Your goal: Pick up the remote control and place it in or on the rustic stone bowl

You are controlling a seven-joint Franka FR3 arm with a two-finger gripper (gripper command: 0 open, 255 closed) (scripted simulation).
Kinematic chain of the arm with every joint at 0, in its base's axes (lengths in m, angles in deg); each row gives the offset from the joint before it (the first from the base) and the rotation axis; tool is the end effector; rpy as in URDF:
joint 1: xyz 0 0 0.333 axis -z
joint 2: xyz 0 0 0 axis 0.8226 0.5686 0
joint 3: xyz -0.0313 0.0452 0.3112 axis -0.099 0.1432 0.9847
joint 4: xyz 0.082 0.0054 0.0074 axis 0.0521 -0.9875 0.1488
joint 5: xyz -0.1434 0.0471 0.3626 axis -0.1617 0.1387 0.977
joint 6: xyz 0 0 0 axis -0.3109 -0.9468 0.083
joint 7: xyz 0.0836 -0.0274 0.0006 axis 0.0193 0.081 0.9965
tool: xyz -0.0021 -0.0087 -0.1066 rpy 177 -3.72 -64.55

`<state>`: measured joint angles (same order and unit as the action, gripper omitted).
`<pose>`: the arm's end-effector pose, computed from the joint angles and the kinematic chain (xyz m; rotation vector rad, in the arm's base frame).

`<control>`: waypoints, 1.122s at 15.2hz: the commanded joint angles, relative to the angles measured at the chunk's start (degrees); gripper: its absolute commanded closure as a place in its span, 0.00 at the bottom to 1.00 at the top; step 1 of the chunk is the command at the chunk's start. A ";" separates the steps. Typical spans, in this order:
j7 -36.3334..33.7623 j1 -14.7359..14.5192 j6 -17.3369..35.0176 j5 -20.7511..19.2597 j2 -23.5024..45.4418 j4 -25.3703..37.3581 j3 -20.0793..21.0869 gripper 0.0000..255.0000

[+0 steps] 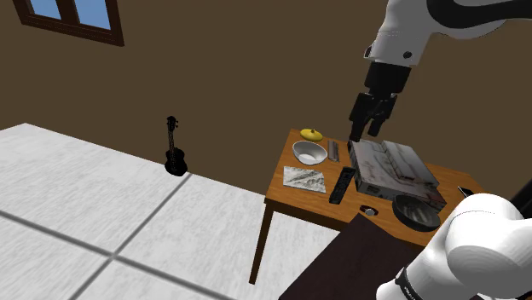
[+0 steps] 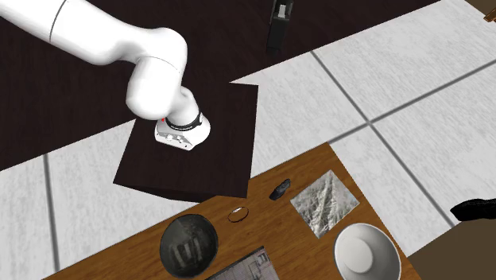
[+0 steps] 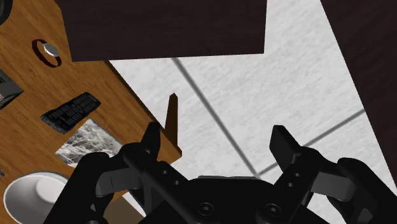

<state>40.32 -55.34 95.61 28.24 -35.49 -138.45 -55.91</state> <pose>0.2936 0.0328 0.5867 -3.0590 0.1039 0.1343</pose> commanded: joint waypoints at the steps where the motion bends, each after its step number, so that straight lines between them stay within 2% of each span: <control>1: 0.00 0.00 0.00 0.00 0.00 0.00 0.00 0.00; 9: 3.32 4.64 13.47 -5.80 1.51 -10.06 -4.38 0.00; 17: 6.03 9.98 28.64 -11.48 7.99 -16.25 -9.53 0.00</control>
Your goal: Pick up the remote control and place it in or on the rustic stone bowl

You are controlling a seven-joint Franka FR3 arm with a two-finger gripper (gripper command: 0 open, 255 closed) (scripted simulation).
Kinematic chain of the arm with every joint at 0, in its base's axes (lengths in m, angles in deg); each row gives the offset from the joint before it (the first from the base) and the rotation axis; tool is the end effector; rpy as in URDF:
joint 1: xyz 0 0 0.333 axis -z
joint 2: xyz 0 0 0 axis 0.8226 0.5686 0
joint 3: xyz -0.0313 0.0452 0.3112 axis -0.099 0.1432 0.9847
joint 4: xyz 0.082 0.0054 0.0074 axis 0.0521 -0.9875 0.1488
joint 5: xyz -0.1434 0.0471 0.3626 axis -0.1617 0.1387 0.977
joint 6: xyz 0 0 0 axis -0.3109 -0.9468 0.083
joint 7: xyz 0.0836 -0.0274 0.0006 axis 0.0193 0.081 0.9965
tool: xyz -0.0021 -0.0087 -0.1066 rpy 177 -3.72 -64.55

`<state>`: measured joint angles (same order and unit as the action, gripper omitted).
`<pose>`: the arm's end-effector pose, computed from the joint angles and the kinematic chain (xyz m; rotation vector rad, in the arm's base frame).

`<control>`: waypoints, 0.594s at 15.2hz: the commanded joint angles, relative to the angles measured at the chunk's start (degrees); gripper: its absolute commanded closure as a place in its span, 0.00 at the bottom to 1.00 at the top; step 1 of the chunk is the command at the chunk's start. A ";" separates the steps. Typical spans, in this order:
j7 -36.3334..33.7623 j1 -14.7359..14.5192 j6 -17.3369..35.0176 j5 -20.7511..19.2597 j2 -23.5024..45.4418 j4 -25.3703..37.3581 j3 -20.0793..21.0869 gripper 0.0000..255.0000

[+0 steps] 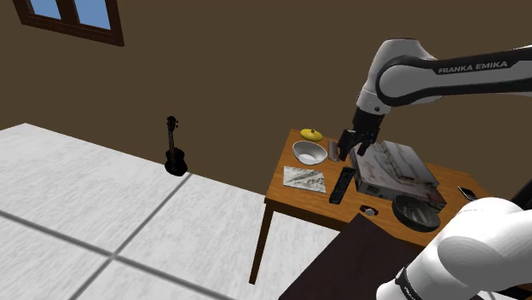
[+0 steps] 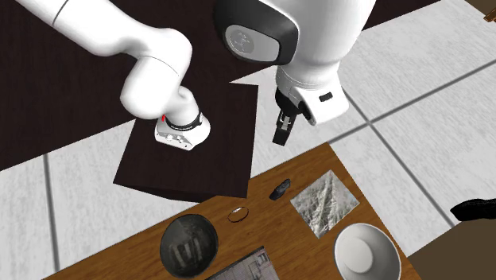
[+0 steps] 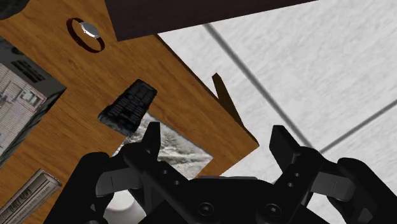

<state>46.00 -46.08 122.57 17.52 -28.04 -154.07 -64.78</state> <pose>0.3304 -0.0952 0.4533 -3.1174 0.3555 0.0233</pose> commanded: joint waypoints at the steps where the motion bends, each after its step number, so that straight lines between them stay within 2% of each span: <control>1: 0.65 1.41 3.67 -1.43 1.73 -1.09 -1.35 0.00; 9: 2.97 6.31 19.87 -5.81 13.91 -2.08 -7.14 0.00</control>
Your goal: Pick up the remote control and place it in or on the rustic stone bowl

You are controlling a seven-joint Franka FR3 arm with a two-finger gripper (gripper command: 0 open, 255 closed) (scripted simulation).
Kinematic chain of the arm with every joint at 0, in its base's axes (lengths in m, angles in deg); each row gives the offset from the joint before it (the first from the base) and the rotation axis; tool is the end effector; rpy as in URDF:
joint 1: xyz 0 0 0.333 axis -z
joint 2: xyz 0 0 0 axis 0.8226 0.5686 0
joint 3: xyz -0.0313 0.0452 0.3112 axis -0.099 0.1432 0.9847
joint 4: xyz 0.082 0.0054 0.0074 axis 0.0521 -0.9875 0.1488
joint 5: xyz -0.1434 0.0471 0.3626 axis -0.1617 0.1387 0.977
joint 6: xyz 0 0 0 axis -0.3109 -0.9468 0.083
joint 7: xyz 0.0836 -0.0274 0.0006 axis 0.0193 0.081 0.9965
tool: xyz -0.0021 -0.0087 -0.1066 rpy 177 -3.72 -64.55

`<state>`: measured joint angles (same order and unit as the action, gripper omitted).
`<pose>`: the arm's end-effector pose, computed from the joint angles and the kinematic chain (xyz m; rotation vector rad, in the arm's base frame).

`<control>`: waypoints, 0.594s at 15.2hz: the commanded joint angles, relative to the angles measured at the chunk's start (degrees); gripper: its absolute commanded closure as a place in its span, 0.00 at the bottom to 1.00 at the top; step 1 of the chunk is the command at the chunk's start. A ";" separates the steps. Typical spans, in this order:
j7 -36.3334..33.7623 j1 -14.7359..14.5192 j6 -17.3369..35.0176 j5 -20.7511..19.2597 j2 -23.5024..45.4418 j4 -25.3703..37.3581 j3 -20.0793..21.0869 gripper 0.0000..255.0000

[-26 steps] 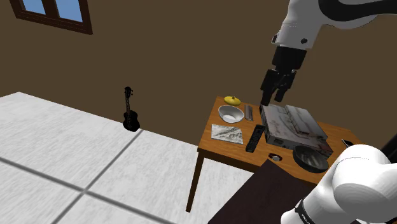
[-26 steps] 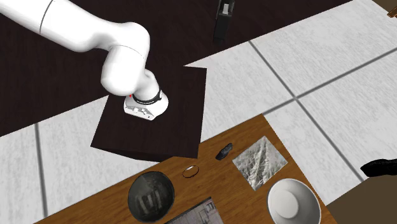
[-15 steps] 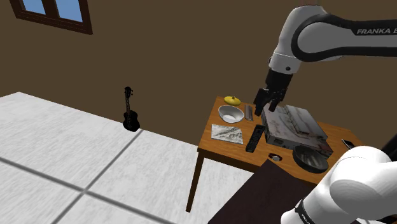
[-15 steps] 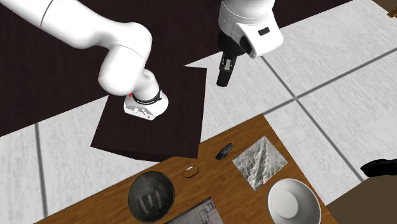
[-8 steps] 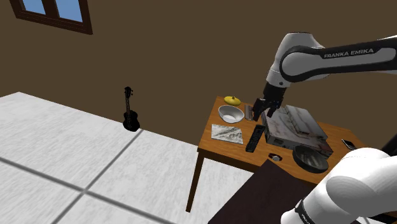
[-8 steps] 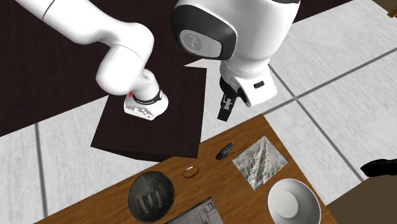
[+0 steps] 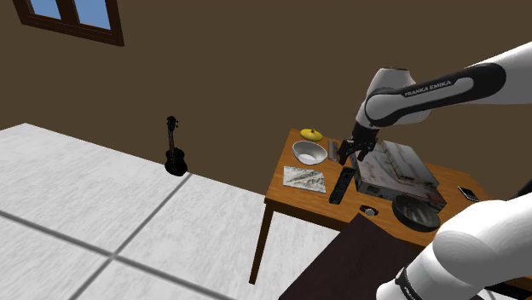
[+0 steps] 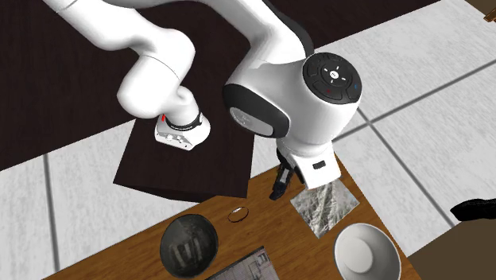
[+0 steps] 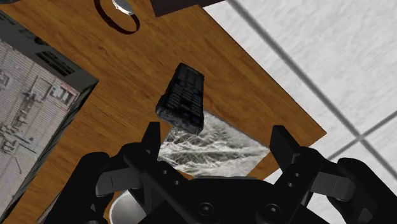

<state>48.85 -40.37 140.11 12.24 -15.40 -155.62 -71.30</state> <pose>0.3453 -0.1813 0.3844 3.0599 -0.4962 0.0480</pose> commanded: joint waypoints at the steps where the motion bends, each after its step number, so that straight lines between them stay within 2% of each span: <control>1: 0.43 1.10 4.31 -0.87 3.08 -0.31 -1.37 0.00; 9: 1.29 1.66 13.06 -1.01 10.18 -1.36 -3.24 0.00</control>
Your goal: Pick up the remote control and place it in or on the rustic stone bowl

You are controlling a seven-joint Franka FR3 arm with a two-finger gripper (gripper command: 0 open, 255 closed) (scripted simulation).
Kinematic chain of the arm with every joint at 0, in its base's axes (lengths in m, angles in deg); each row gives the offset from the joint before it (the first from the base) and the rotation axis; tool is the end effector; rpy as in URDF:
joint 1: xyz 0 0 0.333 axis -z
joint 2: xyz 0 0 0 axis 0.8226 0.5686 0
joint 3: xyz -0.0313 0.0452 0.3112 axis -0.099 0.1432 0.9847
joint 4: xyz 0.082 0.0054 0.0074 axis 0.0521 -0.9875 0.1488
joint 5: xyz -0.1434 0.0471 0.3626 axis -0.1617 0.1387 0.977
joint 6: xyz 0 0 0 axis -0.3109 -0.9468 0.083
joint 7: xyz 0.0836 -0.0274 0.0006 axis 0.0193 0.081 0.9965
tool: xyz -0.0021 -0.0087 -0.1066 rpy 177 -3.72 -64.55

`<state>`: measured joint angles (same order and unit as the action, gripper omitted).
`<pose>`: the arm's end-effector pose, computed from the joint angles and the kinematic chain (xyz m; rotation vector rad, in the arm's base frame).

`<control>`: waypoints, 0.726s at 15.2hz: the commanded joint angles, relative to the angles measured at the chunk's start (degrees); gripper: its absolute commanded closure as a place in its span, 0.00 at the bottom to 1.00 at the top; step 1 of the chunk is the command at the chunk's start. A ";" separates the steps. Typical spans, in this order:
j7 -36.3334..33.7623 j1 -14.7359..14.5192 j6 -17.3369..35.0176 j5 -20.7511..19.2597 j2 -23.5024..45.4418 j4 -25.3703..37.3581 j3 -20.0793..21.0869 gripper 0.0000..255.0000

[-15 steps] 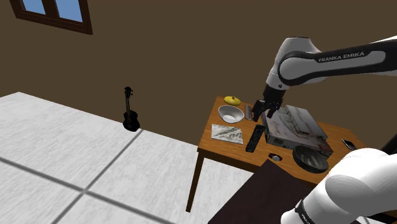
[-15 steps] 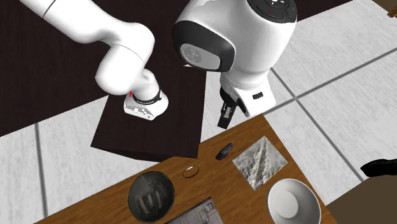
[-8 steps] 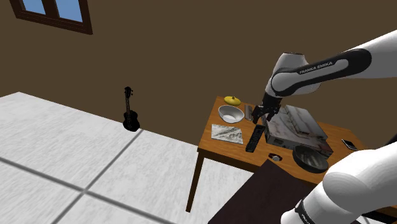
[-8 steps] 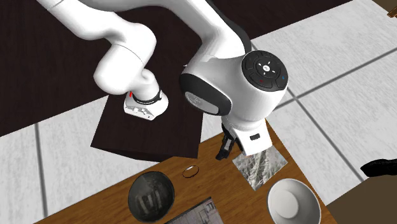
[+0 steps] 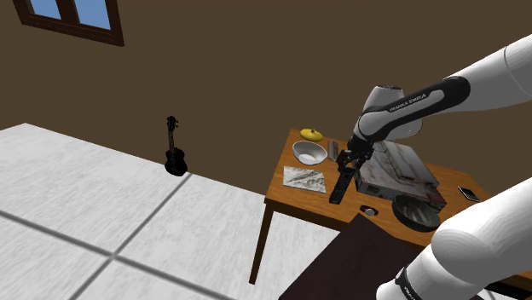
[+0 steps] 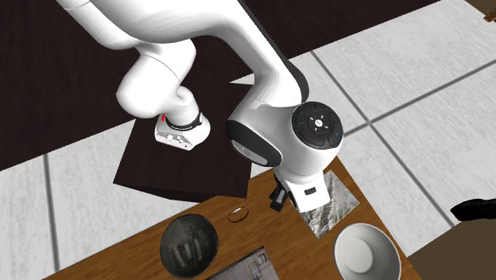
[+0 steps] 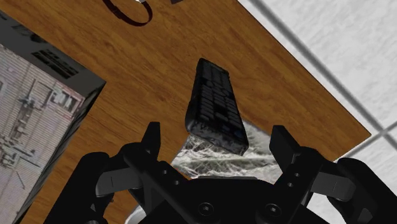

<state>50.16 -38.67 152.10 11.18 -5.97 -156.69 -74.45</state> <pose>0.3484 -0.2154 0.3300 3.0319 -0.5481 0.0773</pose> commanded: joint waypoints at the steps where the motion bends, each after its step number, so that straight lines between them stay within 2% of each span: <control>1: 0.07 -0.09 2.05 0.14 1.54 -0.48 -0.21 0.00; 9: 0.12 -0.11 2.60 0.19 1.98 -0.59 -0.27 0.00; 10: 0.12 -0.11 2.60 0.19 1.98 -0.59 -0.27 1.00; 11: 0.12 -0.11 2.60 0.19 1.98 -0.59 -0.27 1.00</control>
<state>50.27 -38.78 154.70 11.37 -4.00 -157.27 -74.72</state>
